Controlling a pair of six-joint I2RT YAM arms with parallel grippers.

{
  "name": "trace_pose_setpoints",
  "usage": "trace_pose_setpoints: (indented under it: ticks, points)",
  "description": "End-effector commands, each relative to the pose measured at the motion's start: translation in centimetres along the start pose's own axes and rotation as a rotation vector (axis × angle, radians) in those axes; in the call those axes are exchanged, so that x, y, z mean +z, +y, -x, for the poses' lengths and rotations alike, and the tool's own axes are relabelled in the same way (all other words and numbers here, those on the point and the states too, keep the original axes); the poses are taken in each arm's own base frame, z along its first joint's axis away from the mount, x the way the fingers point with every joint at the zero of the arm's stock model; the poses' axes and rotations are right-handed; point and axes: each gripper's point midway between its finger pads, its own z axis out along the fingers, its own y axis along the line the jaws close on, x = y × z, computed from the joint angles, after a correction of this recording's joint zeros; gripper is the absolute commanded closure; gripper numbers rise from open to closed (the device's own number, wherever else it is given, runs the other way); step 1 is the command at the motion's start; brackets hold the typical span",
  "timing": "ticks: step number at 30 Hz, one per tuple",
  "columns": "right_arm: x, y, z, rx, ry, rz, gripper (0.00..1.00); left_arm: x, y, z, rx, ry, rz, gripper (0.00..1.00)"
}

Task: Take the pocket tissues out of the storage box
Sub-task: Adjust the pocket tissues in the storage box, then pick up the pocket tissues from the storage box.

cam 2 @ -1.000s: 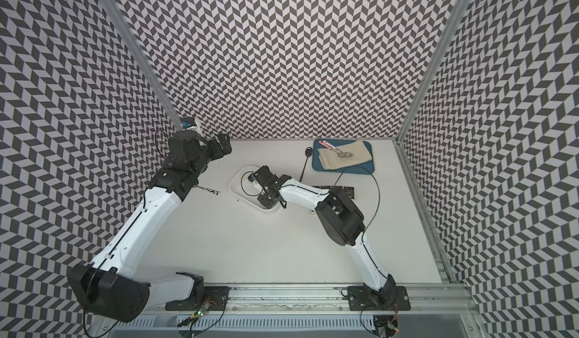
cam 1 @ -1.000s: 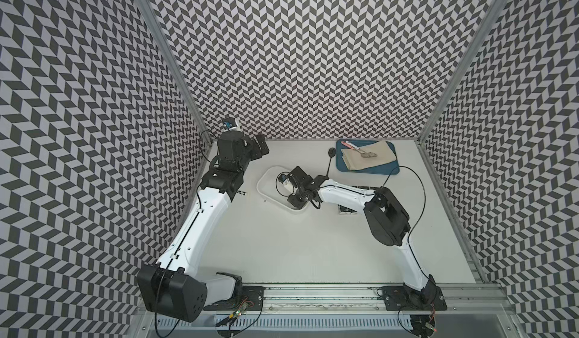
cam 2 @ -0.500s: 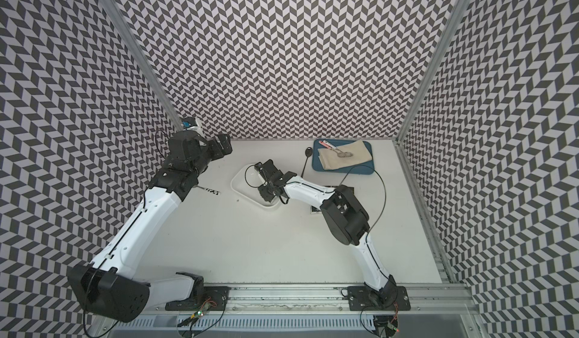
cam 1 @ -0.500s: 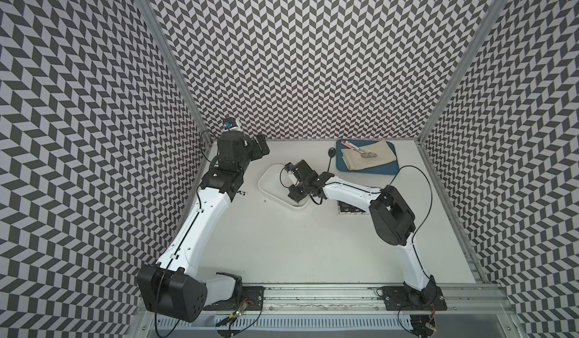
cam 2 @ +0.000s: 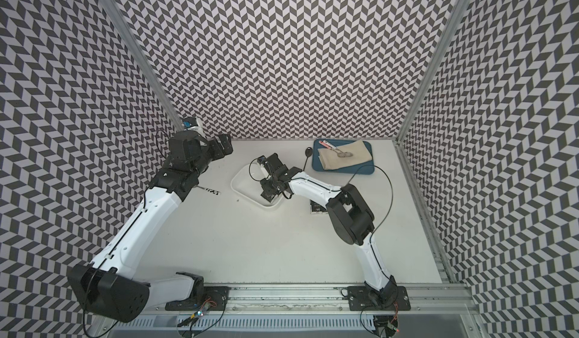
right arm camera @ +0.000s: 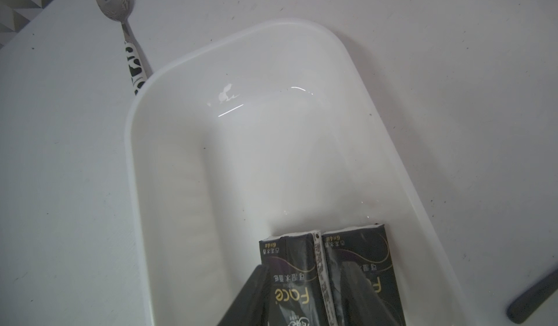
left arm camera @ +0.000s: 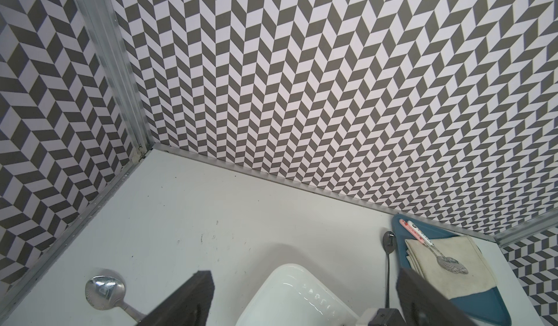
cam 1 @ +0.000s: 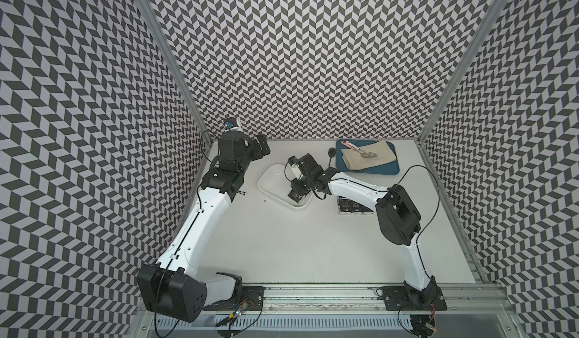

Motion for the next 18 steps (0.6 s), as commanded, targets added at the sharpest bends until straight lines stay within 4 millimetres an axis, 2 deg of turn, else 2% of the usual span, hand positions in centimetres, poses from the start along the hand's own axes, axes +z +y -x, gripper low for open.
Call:
trace_pose_setpoints:
  ticks: [1, 6, 18]
  points:
    - [0.7, 0.4, -0.5, -0.028, 0.021, 0.026, 0.56, -0.9, -1.0, 1.9, -0.009, -0.044, -0.026, 0.01]
    - [1.2, 1.0, -1.1, -0.04, 0.045, 0.05, 0.55, -0.8, -1.1, 1.9, -0.008, -0.043, -0.025, 0.01]
    - [3.3, 0.4, -2.9, -0.047, 0.123, 0.018, 0.53, -0.7, -1.2, 1.8, -0.007, -0.041, -0.027, 0.01]
